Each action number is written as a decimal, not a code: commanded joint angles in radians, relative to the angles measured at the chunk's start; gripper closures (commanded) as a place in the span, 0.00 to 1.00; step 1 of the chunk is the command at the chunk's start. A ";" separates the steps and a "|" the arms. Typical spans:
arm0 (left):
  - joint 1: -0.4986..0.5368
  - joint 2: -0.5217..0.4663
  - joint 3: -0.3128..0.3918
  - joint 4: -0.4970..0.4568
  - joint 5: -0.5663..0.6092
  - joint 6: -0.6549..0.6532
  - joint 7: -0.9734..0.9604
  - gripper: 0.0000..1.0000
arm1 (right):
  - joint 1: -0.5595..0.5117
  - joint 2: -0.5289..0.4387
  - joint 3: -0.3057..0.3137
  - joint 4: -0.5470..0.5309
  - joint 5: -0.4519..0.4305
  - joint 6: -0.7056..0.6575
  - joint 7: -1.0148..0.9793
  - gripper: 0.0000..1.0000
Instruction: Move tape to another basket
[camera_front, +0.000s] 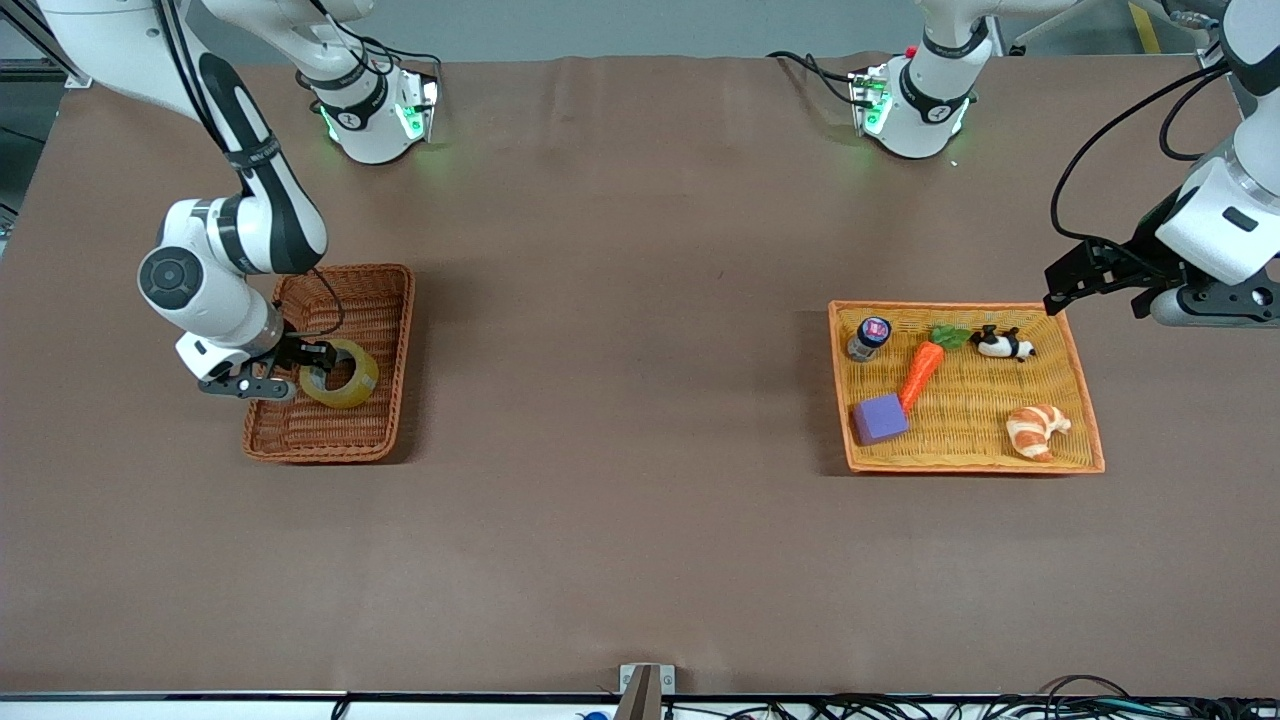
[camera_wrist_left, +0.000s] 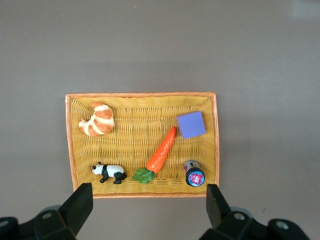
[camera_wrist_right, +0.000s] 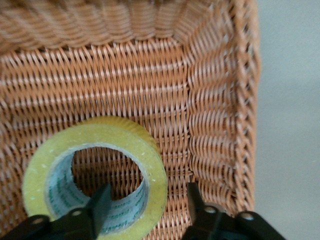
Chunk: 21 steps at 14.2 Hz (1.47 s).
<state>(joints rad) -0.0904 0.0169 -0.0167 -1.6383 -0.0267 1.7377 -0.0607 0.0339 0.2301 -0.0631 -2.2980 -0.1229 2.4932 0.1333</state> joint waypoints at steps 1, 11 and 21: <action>0.000 0.011 -0.002 0.021 0.007 -0.018 0.016 0.00 | -0.026 -0.118 0.017 0.072 -0.011 -0.133 0.018 0.00; -0.006 0.012 -0.003 0.021 0.031 -0.017 0.015 0.00 | -0.008 -0.150 0.026 0.733 0.104 -0.919 0.005 0.00; -0.006 0.008 -0.006 0.020 0.031 -0.020 0.012 0.00 | -0.011 -0.195 0.023 0.815 0.111 -1.028 -0.047 0.00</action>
<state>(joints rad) -0.0937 0.0226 -0.0205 -1.6371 -0.0140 1.7360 -0.0606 0.0310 0.0424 -0.0396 -1.4584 -0.0236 1.4360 0.0953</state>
